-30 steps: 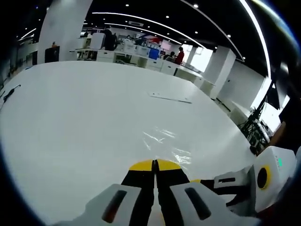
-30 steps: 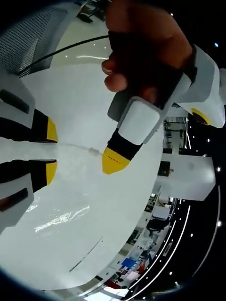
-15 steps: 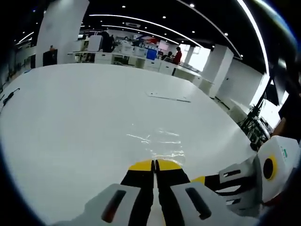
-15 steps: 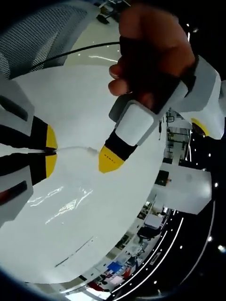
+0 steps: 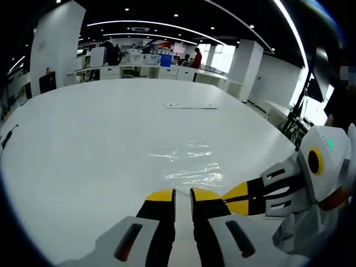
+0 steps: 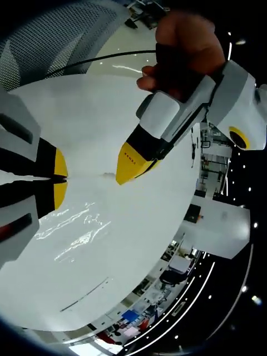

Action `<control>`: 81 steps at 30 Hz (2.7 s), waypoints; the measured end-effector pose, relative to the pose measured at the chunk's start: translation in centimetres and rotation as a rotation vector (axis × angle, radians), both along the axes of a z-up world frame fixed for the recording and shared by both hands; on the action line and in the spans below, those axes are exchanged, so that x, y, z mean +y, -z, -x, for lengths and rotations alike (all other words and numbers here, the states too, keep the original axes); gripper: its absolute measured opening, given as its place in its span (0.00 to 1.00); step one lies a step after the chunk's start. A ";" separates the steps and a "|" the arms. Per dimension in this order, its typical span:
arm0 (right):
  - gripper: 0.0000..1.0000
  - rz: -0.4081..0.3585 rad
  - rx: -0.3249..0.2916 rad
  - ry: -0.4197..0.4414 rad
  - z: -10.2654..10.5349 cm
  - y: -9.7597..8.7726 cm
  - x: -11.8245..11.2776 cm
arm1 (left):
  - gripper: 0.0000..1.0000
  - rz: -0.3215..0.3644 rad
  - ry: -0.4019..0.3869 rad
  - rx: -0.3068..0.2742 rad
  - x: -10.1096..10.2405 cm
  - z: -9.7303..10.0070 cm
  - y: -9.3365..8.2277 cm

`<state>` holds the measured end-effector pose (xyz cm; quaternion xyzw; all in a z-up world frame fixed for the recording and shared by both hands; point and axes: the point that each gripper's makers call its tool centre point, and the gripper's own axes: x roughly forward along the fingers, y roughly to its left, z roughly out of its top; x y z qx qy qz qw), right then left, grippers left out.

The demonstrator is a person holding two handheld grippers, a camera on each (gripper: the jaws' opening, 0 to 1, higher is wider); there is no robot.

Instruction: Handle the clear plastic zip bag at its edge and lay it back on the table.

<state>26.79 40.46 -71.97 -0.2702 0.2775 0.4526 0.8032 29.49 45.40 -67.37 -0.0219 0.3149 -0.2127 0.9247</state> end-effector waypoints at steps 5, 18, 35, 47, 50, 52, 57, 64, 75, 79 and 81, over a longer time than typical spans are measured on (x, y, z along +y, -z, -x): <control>0.00 0.018 -0.010 -0.027 0.1 0.0 -0.4 | 0.12 -0.104 0.110 -0.044 0.2 0.1 0.0; 0.00 0.078 -0.026 -0.118 1.1 0.6 -0.8 | 0.18 -0.277 0.312 -0.087 0.0 1.6 0.8; 0.00 0.121 -0.047 -0.194 2.2 1.1 -1.1 | 0.22 -0.523 0.540 -0.160 -1.7 2.1 2.2; 0.00 0.129 -0.069 -0.211 2.3 0.9 -1.6 | 0.12 -0.614 0.615 -0.161 -2.1 2.7 3.6; 0.00 0.128 -0.073 -0.211 2.3 0.9 -1.6 | 0.05 -0.617 0.603 -0.157 -1.8 2.6 3.7; 0.00 0.125 -0.074 -0.204 2.4 0.7 -1.7 | 0.05 -0.610 0.597 -0.155 -1.8 2.6 3.8; 0.00 0.123 -0.075 -0.193 2.3 0.5 -1.9 | 0.03 -0.603 0.602 -0.143 -1.7 2.9 4.1; 0.00 0.120 -0.089 -0.186 2.1 -0.1 -2.0 | 0.02 -0.618 0.630 -0.133 -2.2 3.8 4.3; 0.00 0.106 -0.092 -0.176 2.1 -0.3 -1.9 | 0.00 -0.620 0.623 -0.132 -2.5 3.8 4.4; 0.00 0.092 -0.086 -0.166 2.1 -0.5 -1.9 | 0.00 -0.605 0.594 -0.140 -2.3 3.6 4.2; 0.00 0.084 -0.087 -0.160 1.9 -0.5 -1.8 | 0.00 -0.608 0.594 -0.144 -2.3 3.6 4.2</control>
